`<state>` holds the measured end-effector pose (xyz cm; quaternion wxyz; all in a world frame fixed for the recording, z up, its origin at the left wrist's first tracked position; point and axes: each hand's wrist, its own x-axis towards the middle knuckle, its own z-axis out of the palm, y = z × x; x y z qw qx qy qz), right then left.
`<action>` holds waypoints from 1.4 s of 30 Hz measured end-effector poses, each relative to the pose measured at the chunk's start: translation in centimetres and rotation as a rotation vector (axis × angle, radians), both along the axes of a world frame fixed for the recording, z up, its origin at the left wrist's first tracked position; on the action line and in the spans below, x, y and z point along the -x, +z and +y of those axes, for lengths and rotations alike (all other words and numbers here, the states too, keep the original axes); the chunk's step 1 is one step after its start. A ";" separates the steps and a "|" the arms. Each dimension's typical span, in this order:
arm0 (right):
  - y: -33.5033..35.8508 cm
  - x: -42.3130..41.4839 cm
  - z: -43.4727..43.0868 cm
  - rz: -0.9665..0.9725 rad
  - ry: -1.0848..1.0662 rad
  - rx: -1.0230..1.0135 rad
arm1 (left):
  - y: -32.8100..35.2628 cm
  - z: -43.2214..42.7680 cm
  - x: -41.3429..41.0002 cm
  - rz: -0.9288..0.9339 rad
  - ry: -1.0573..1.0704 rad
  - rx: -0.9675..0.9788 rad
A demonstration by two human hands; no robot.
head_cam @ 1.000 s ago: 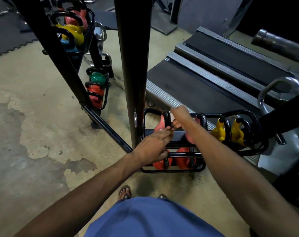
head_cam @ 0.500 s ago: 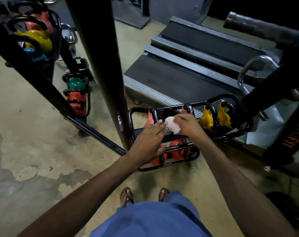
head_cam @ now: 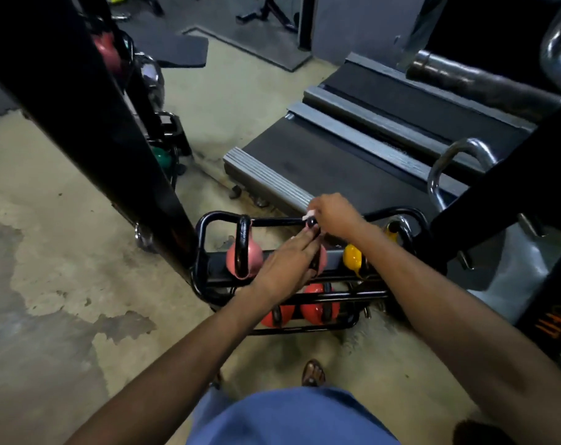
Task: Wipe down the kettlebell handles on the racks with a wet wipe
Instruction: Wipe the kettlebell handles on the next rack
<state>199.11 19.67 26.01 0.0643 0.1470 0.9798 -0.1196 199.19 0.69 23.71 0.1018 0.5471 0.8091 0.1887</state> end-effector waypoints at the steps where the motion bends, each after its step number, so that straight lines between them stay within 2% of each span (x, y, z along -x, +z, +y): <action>1: 0.1 0.6 0.0 -0.042 0.036 -0.006 | 0.1 0.2 -0.2 -0.009 0.013 0.006; 5: 1.7 3.6 -1.3 -0.242 0.208 -0.118 | 0.5 0.5 -0.6 -0.096 0.133 0.044; 8: 2.2 3.6 -2.6 -0.289 0.343 -0.181 | 0.2 0.4 -1.1 -0.042 0.138 0.088; 11: 1.9 3.0 -1.7 -0.266 0.273 -0.133 | 0.3 0.4 -1.6 0.043 0.135 0.105; 14: -0.1 1.8 0.0 -0.095 -0.077 0.128 | 0.6 0.6 -1.7 0.078 0.113 0.055; 17: -2.1 -2.2 -2.1 0.331 -0.428 0.385 | 0.8 0.9 -1.9 0.092 0.073 -0.002; 19: -2.8 -4.5 -4.4 0.566 -0.696 0.682 | 0.6 1.0 -2.0 0.097 0.055 -0.006; 20: -3.3 -4.5 -4.8 0.605 -0.892 0.916 | 0.5 1.0 -1.9 0.089 0.060 -0.007; 22: -5.2 -3.1 -3.7 0.523 -1.178 1.451 | 0.4 0.9 -1.4 0.069 0.056 0.001; 23: -6.3 -2.6 -2.8 0.432 -1.203 1.609 | 0.4 0.8 -1.2 0.062 0.051 0.006; 25: -7.8 -3.2 -1.8 0.288 -1.119 1.702 | 0.3 0.7 -1.0 0.050 0.044 0.014; 28: -6.6 -5.0 -2.7 0.259 -1.072 1.736 | 0.1 0.6 -1.3 0.056 0.039 0.015; 32: -6.1 -3.8 -1.6 0.130 -1.060 1.913 | -0.2 0.8 -1.2 0.118 0.059 -0.014; 34: -5.7 -2.7 -2.0 0.208 -1.189 1.847 | -0.2 1.0 -1.0 0.134 0.067 -0.017; 35: -5.8 -2.6 -2.6 0.313 -1.200 1.805 | -0.2 1.1 -1.1 0.136 0.061 -0.020; 36: -5.5 -3.1 -3.3 0.459 -1.188 1.696 | -0.4 1.2 -1.1 0.138 0.056 -0.031; 37: -5.1 -3.7 -3.9 0.584 -1.129 1.496 | -0.6 1.2 -1.2 0.142 0.057 -0.040; 38: -4.9 -4.2 -4.1 0.647 -1.013 1.219 | -0.7 1.1 -1.4 0.149 0.059 -0.046; 40: -4.0 -4.3 -3.7 0.606 -0.710 0.754 | -0.7 0.9 -1.5 0.154 0.053 -0.045; 42: -3.0 -2.9 -2.3 0.445 -0.467 0.581 | -0.8 0.7 -1.3 0.166 0.050 -0.045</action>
